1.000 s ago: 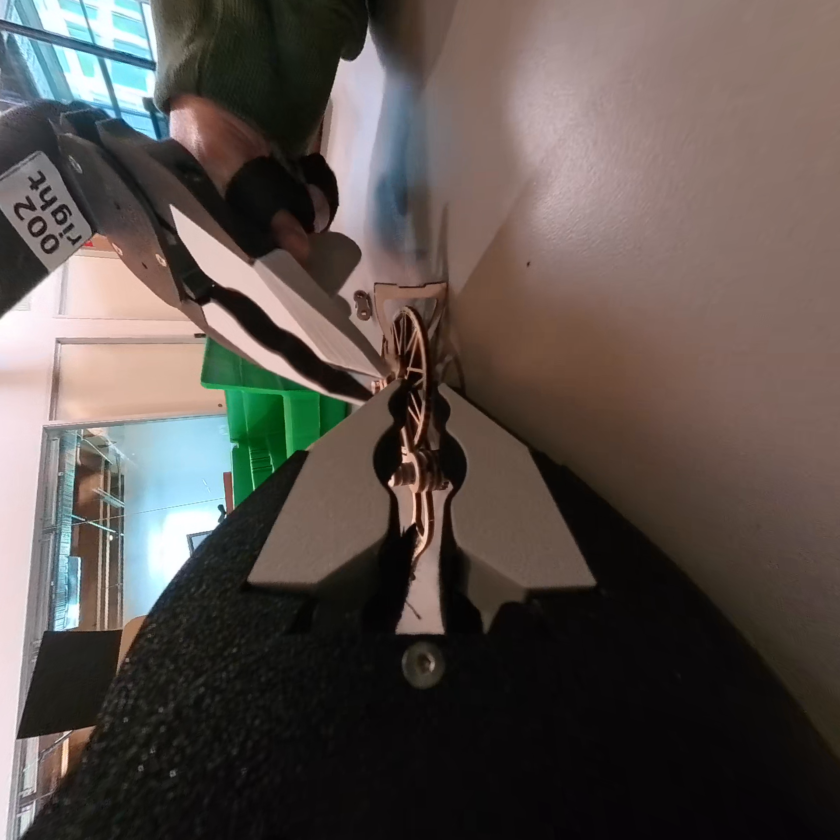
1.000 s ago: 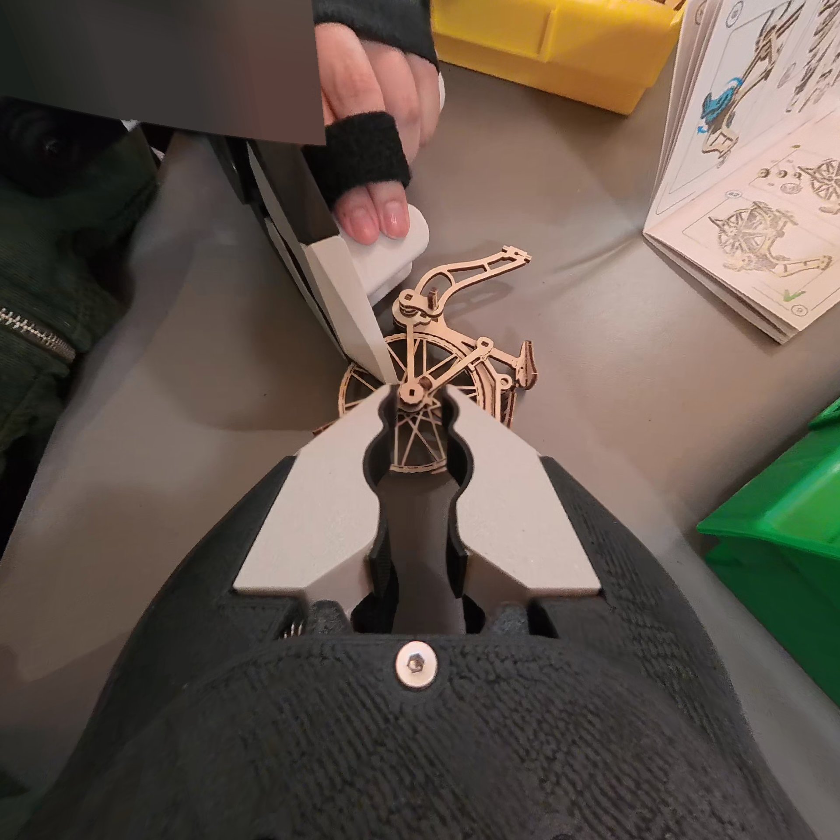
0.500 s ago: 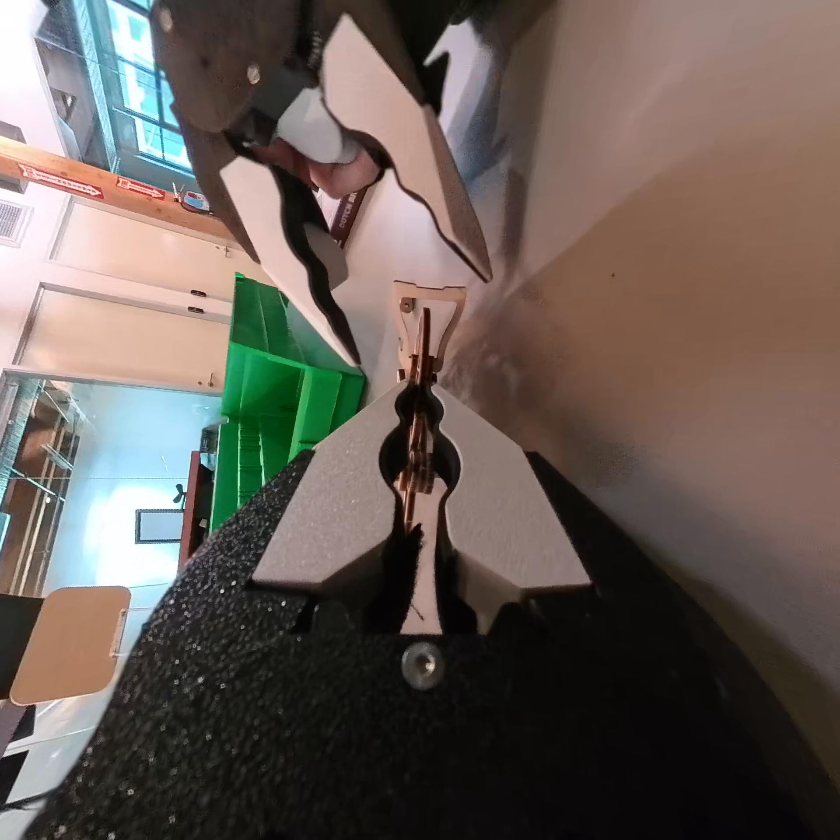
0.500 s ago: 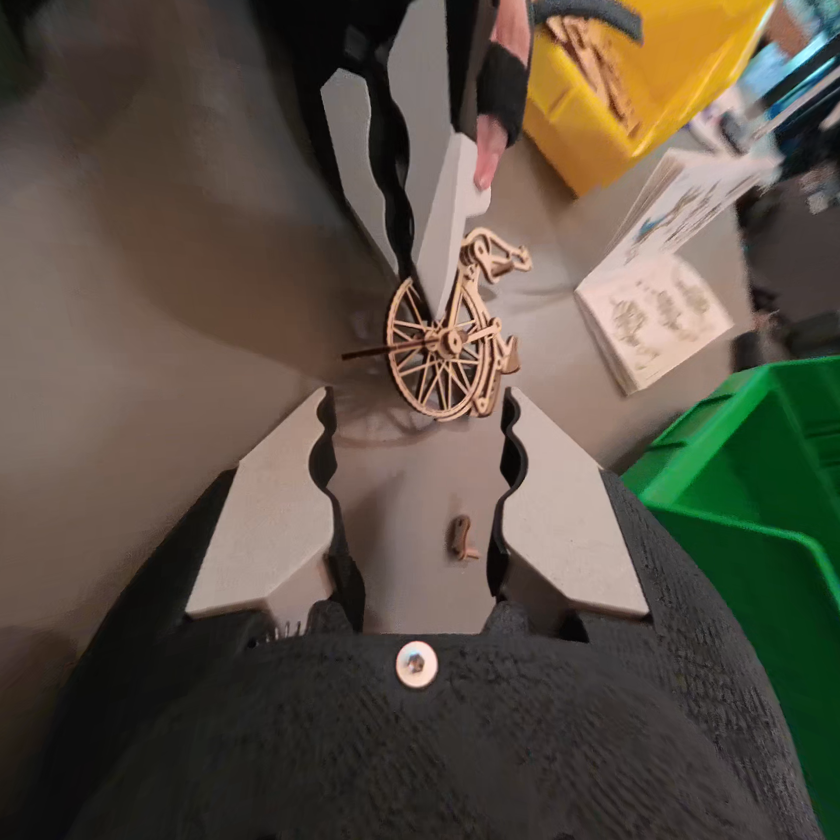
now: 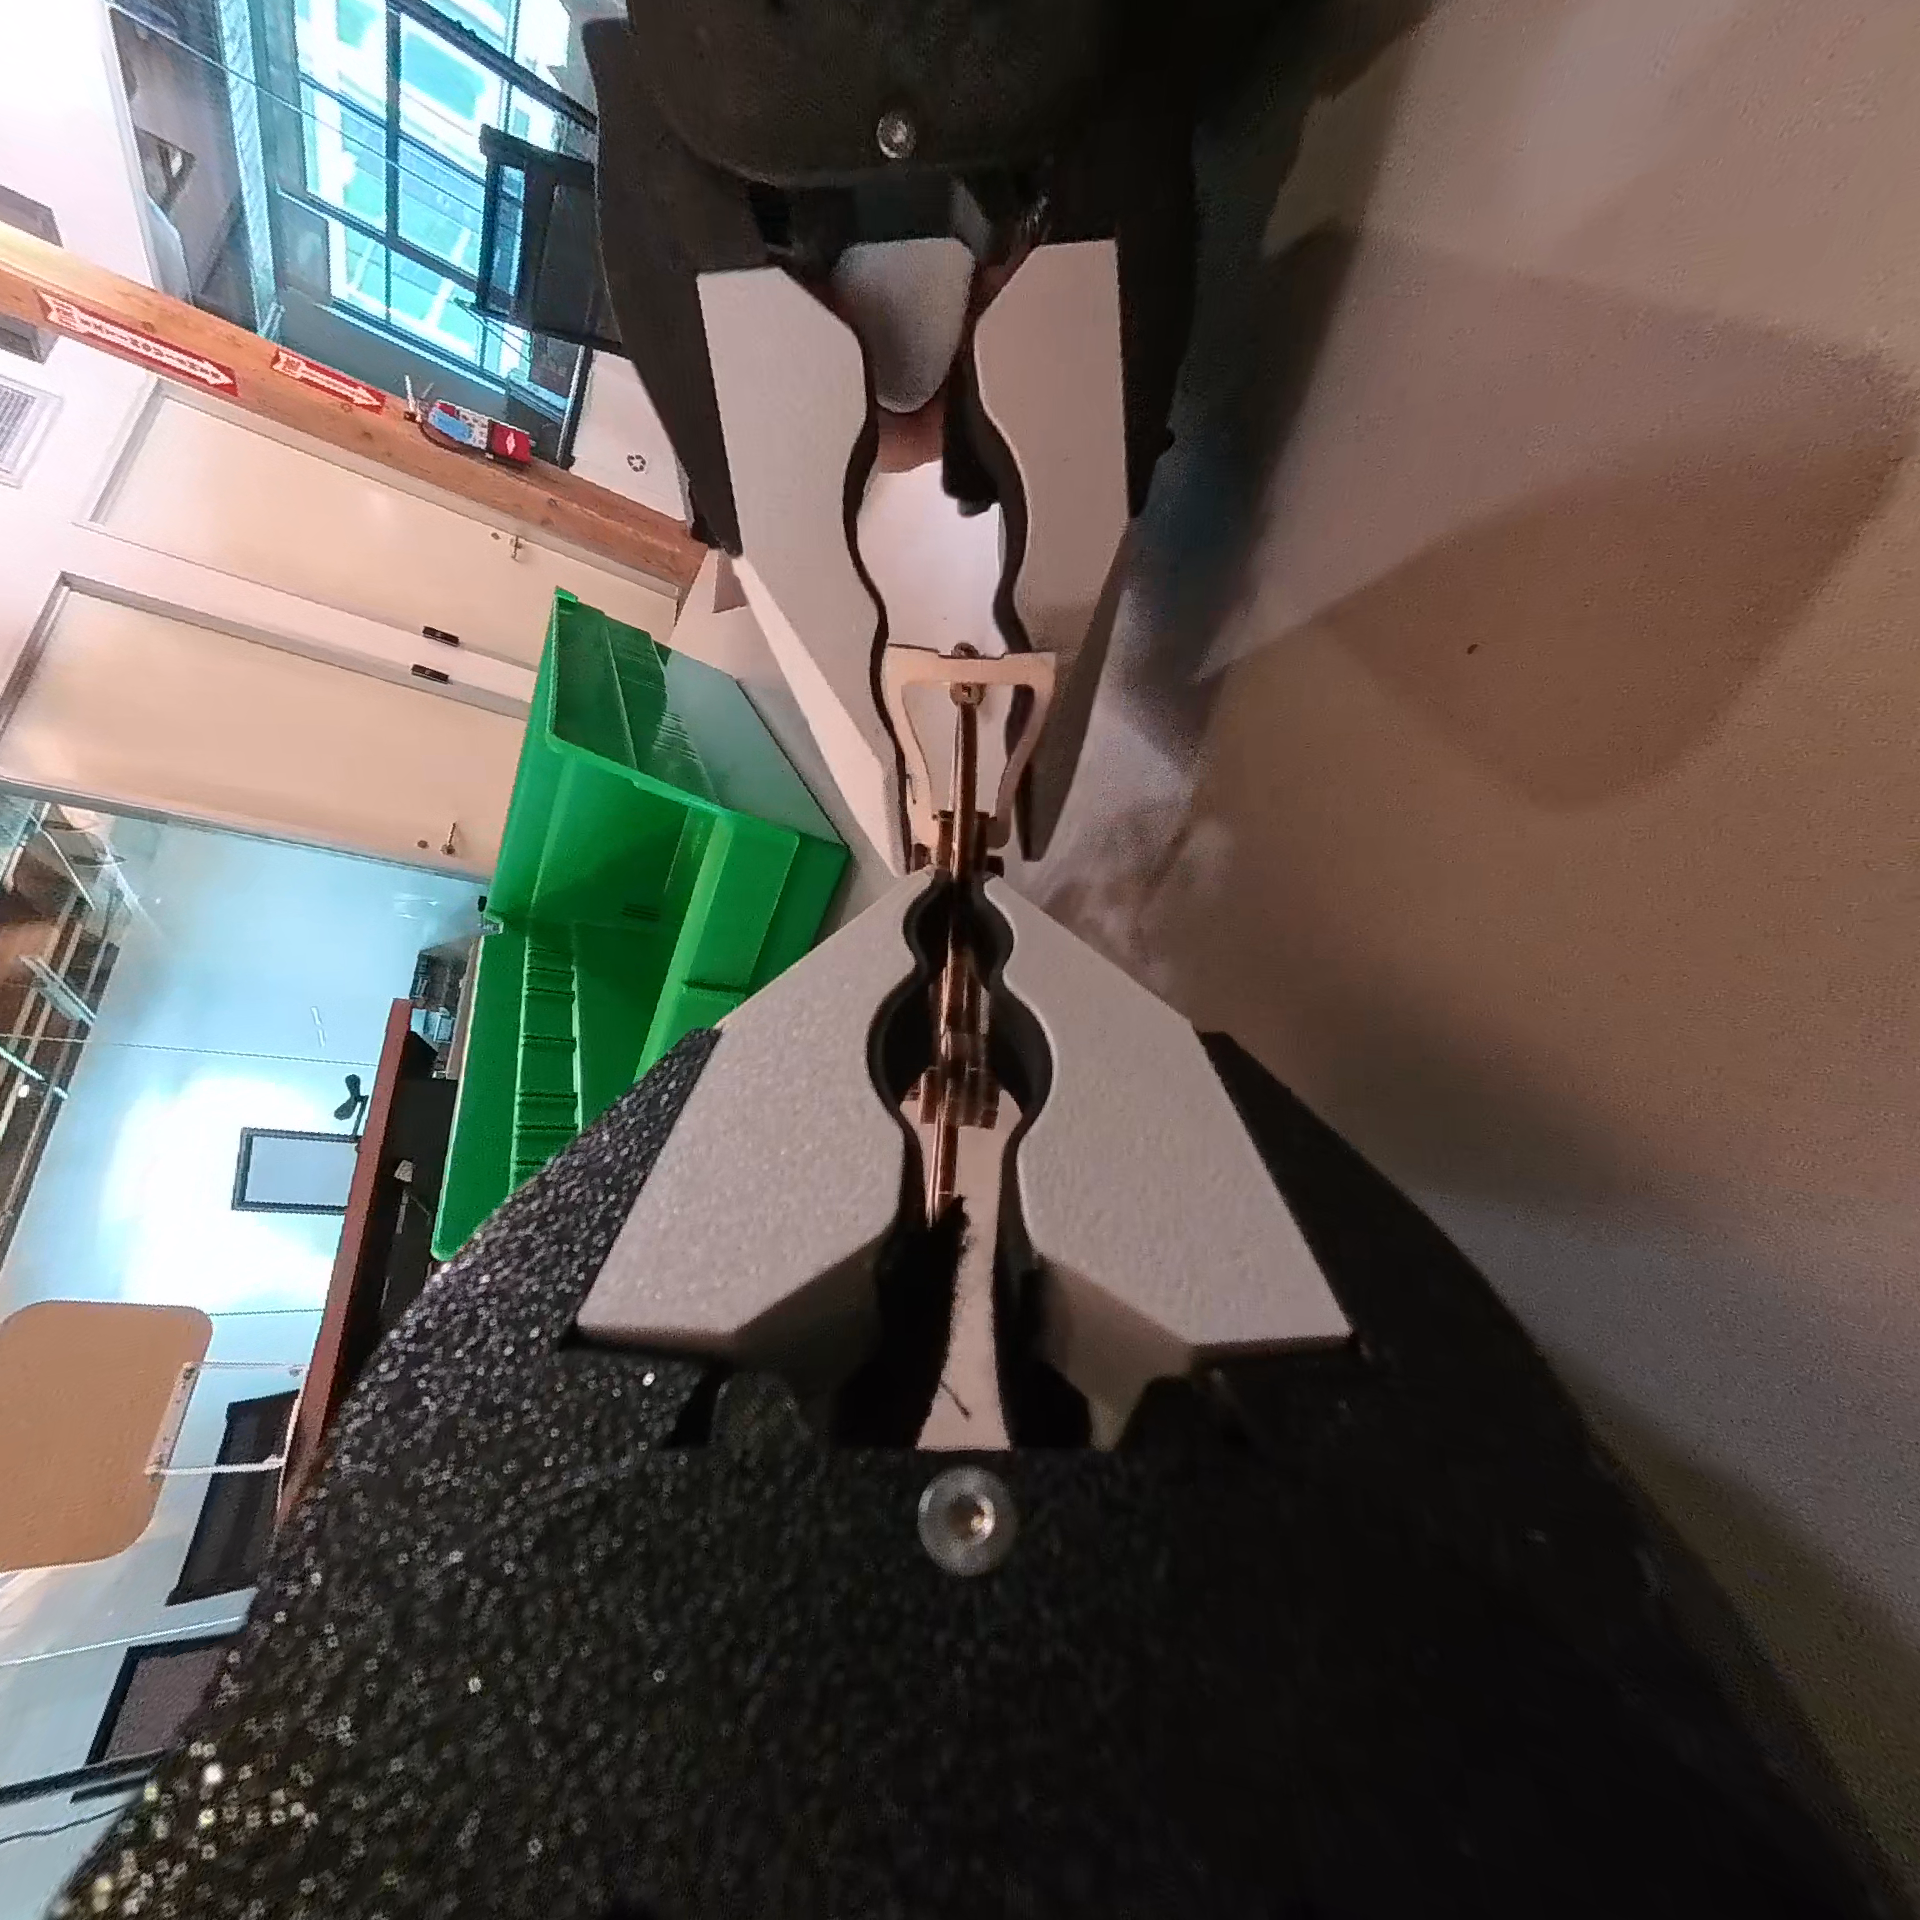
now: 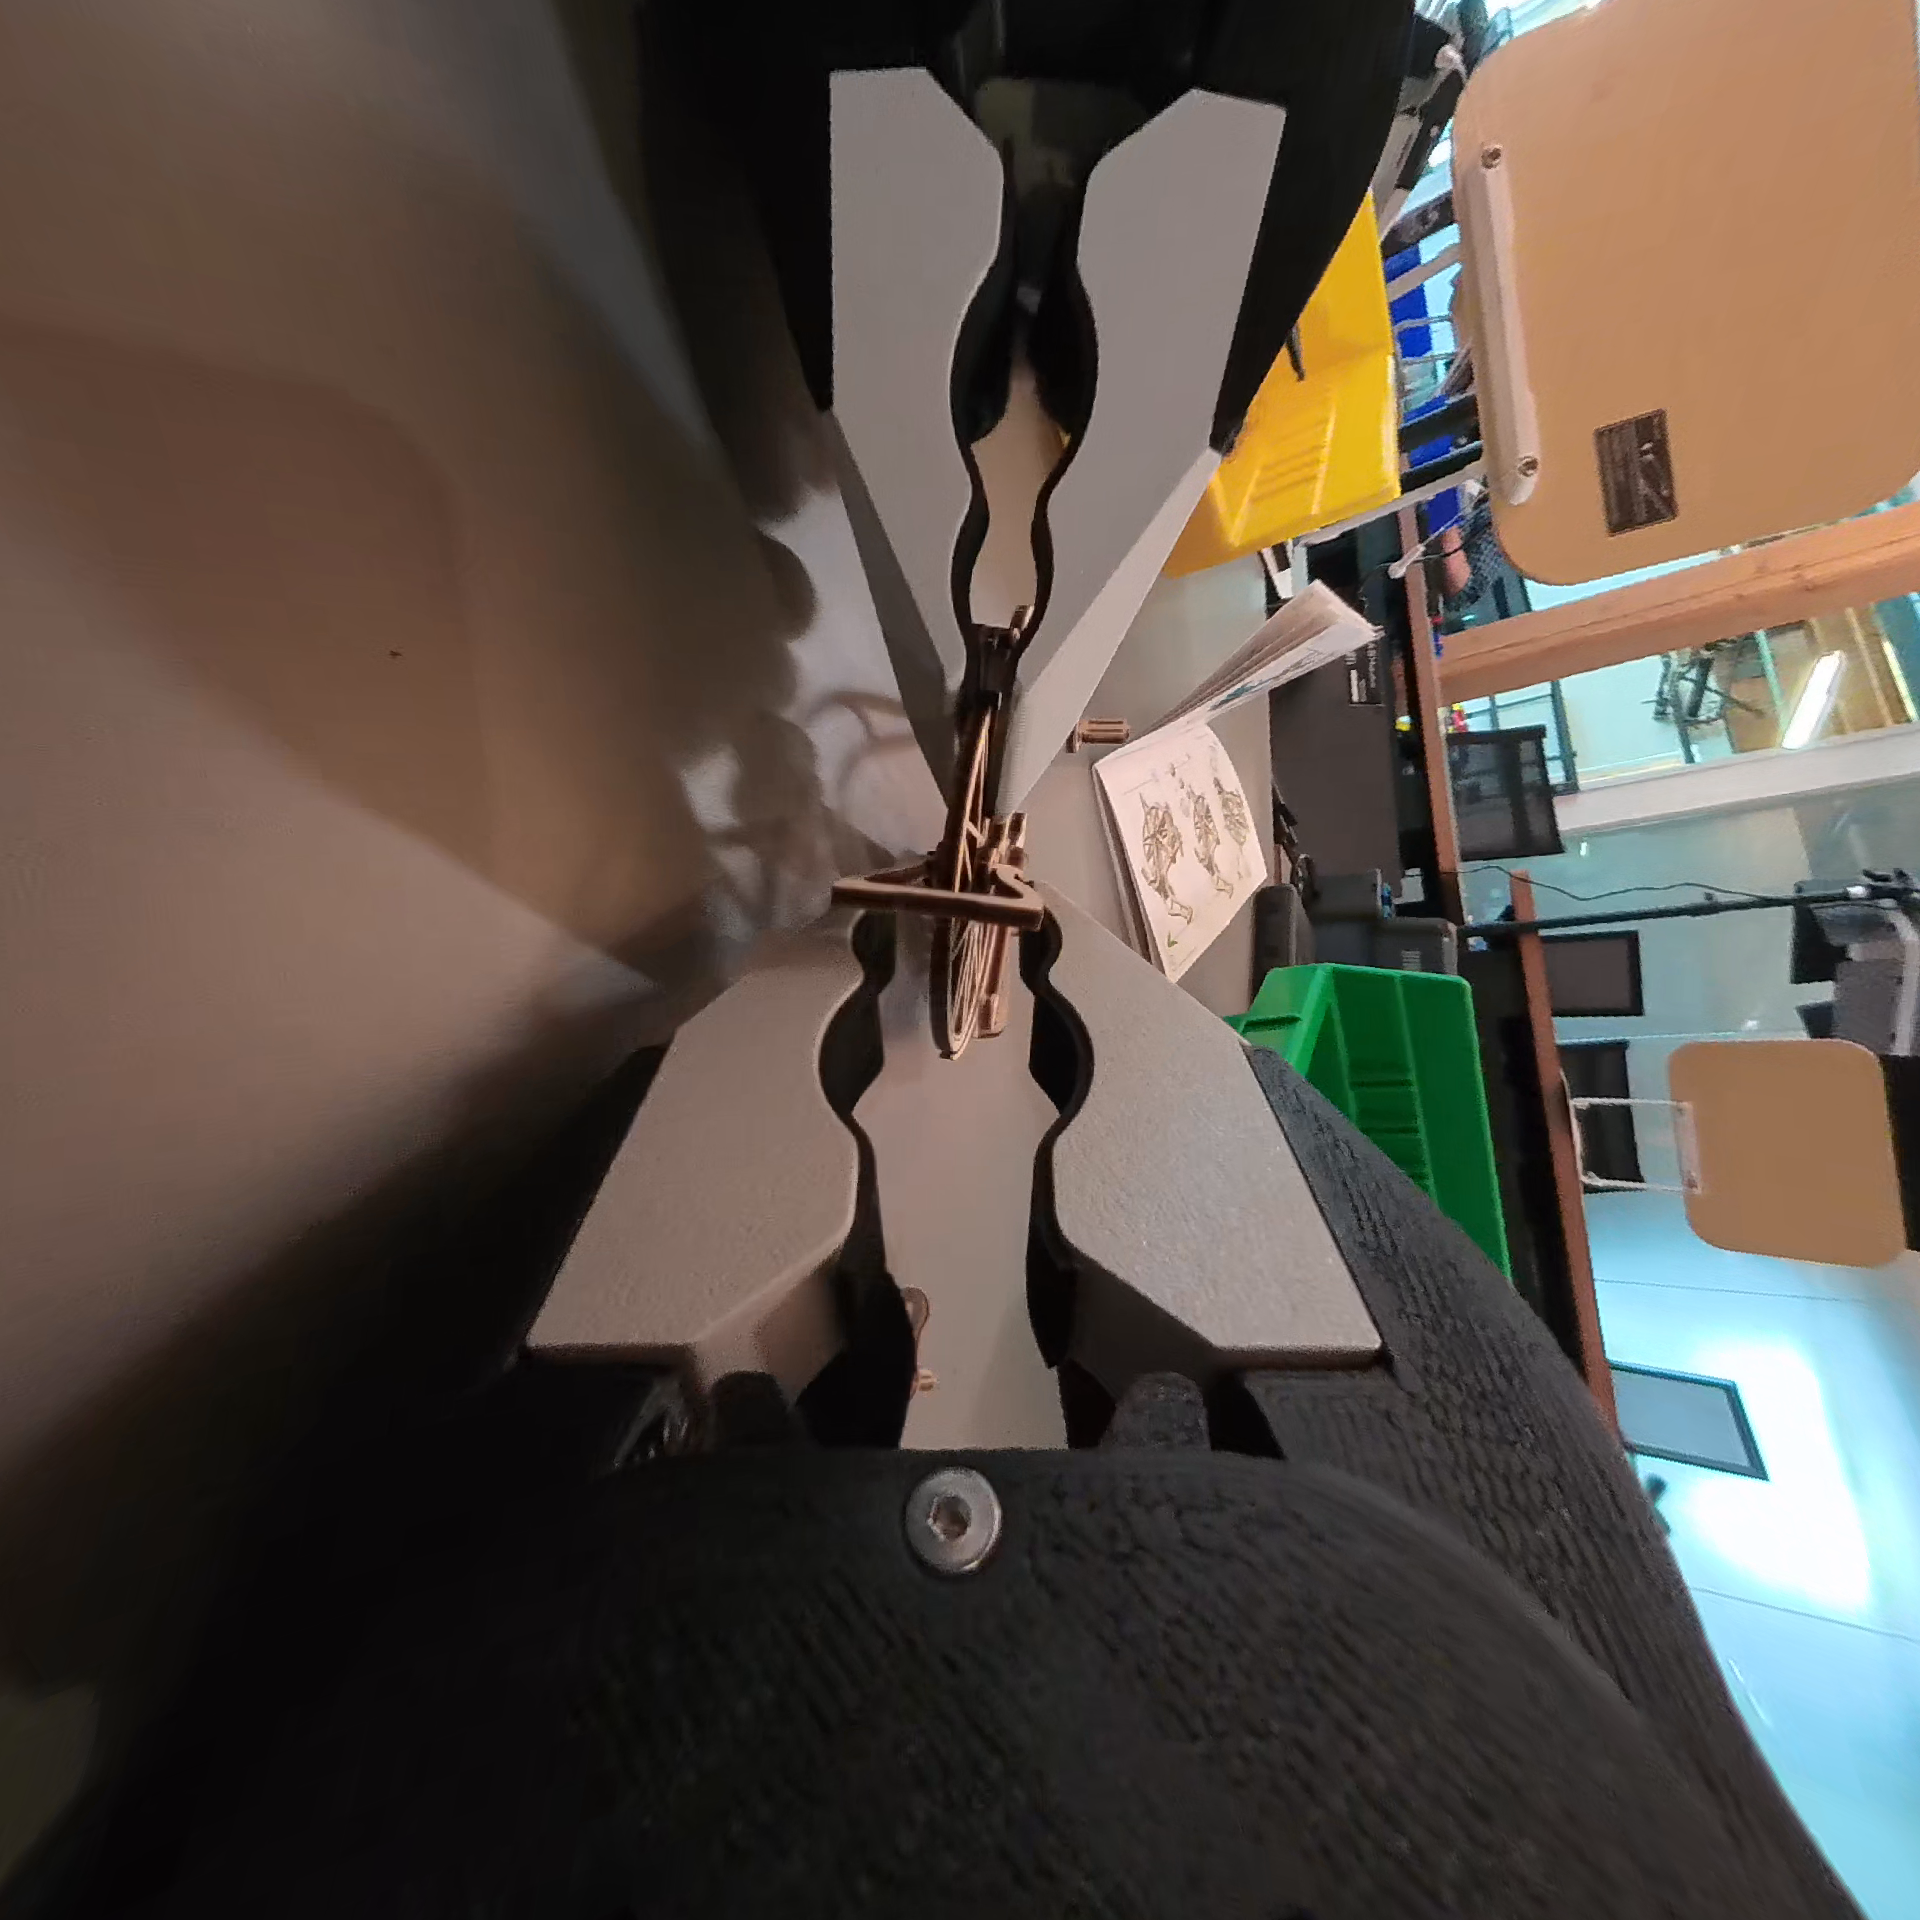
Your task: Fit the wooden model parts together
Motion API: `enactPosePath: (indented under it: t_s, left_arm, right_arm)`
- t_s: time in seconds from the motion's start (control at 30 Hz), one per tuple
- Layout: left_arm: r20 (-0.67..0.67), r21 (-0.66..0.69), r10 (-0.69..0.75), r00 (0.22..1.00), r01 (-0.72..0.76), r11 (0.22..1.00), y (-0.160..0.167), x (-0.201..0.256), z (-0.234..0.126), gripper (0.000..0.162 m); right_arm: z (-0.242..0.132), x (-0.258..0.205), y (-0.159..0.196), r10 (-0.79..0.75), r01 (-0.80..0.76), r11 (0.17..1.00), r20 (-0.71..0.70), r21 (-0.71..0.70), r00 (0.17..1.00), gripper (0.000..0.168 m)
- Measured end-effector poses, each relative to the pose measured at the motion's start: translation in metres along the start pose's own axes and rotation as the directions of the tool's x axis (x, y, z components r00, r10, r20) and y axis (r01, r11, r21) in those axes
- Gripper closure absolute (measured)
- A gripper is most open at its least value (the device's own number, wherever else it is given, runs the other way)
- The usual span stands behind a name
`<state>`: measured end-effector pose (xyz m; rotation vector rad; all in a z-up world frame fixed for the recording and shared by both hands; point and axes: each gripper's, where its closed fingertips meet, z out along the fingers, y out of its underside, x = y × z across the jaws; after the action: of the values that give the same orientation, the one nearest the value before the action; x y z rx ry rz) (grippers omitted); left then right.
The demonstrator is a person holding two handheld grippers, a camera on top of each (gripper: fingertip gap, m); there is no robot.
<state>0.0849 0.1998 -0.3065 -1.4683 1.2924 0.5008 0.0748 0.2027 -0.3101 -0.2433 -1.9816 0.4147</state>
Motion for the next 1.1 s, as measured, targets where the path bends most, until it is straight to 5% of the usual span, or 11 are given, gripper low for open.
enactPosePath:
  t_s: [0.27, 0.33, 0.43, 0.6, 1.1]
  left_arm:
    - [-0.011, 0.006, 0.003, 1.000, -0.003, 1.000, 0.000, 0.001, 0.002, 0.158]
    - [0.021, -0.025, 0.022, 1.000, -0.021, 0.999, -0.001, -0.002, 0.005, 0.131]
    - [0.001, -0.093, 0.049, 0.999, -0.049, 0.994, 0.008, 0.002, 0.009, 0.120]
    - [0.005, -0.054, 0.084, 0.996, -0.084, 0.995, 0.002, 0.003, 0.006, 0.143]
    - [-0.019, -0.072, 0.130, 0.991, -0.131, 0.989, 0.003, 0.006, 0.002, 0.148]
  right_arm:
    - [0.000, -0.001, 0.000, -0.002, 0.002, 1.000, 0.006, -0.001, 1.000, 0.154]
    - [0.000, -0.002, -0.002, -0.002, 0.002, 1.000, 0.011, 0.005, 1.000, 0.155]
    - [0.000, -0.003, -0.005, 0.003, -0.004, 1.000, 0.017, 0.015, 1.000, 0.155]
    - [0.000, -0.004, -0.007, 0.016, -0.017, 0.999, 0.027, 0.029, 1.000, 0.155]
    - [-0.002, -0.005, -0.014, -0.004, 0.003, 0.998, 0.021, 0.057, 1.000, 0.153]
